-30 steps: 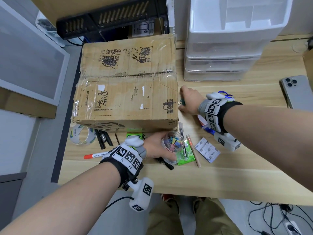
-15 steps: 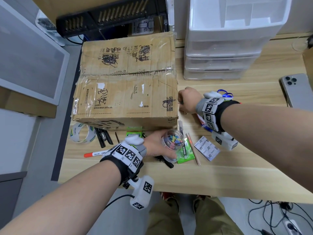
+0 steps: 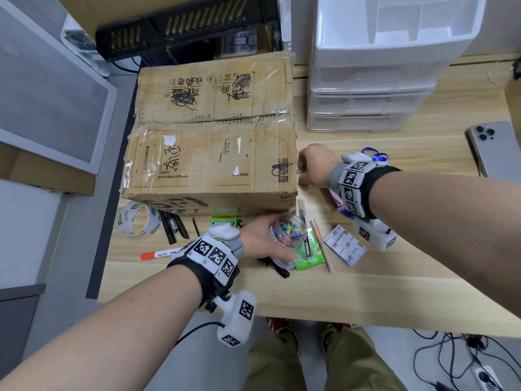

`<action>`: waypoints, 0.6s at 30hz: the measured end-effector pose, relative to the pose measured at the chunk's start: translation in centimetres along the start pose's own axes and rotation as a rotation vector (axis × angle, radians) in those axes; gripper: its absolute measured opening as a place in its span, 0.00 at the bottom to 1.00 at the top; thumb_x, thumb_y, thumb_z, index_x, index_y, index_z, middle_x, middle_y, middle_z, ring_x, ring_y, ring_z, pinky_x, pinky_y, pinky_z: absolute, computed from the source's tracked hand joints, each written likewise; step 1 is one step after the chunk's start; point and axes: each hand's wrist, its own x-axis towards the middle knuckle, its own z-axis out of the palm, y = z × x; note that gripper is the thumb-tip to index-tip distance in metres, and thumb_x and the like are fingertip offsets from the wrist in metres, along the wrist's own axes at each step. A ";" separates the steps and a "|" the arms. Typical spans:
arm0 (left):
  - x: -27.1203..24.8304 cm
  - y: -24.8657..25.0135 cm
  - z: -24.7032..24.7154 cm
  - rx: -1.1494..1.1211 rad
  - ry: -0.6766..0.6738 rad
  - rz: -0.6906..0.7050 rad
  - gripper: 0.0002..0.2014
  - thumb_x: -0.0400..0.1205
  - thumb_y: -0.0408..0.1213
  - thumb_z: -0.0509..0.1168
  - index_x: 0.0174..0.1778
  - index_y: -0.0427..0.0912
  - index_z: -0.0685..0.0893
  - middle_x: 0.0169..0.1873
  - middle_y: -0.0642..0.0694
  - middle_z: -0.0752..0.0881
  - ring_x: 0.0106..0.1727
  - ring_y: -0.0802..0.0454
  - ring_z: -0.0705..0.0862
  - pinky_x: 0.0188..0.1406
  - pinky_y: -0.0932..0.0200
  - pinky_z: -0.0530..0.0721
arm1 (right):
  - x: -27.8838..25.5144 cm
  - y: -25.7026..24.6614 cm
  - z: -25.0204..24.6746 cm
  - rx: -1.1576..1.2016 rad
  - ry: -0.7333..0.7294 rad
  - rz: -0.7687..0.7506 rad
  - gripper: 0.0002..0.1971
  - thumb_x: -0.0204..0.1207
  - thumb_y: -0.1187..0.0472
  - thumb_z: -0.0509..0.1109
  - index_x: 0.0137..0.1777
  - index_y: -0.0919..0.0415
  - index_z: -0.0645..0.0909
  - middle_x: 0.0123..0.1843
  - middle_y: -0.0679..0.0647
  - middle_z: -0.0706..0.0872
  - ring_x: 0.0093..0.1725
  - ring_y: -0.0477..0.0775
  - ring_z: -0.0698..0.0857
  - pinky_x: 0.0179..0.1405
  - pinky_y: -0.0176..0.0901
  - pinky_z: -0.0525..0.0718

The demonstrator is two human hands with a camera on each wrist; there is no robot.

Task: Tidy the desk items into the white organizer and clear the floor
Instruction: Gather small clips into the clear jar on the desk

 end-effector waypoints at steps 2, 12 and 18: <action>-0.1 0.0 0.0 0.009 -0.001 -0.005 0.43 0.61 0.41 0.88 0.73 0.47 0.78 0.61 0.54 0.88 0.61 0.56 0.87 0.68 0.58 0.82 | -0.2 0.1 -0.3 0.051 0.008 0.005 0.07 0.67 0.65 0.76 0.44 0.63 0.86 0.46 0.57 0.86 0.45 0.58 0.84 0.43 0.47 0.85; -0.1 1.3 0.9 0.012 -0.005 -0.009 0.41 0.65 0.36 0.86 0.73 0.47 0.77 0.61 0.53 0.87 0.62 0.56 0.86 0.69 0.61 0.80 | -4.4 1.7 -3.6 0.487 -0.021 0.195 0.04 0.65 0.65 0.77 0.39 0.60 0.86 0.34 0.51 0.89 0.33 0.51 0.88 0.36 0.42 0.89; 0.6 4.0 2.7 -0.055 -0.041 0.031 0.48 0.58 0.44 0.87 0.75 0.50 0.74 0.61 0.52 0.86 0.58 0.49 0.89 0.57 0.56 0.87 | -9.5 1.3 -4.1 0.754 -0.009 0.200 0.07 0.69 0.71 0.74 0.46 0.64 0.85 0.34 0.55 0.86 0.30 0.51 0.86 0.44 0.51 0.90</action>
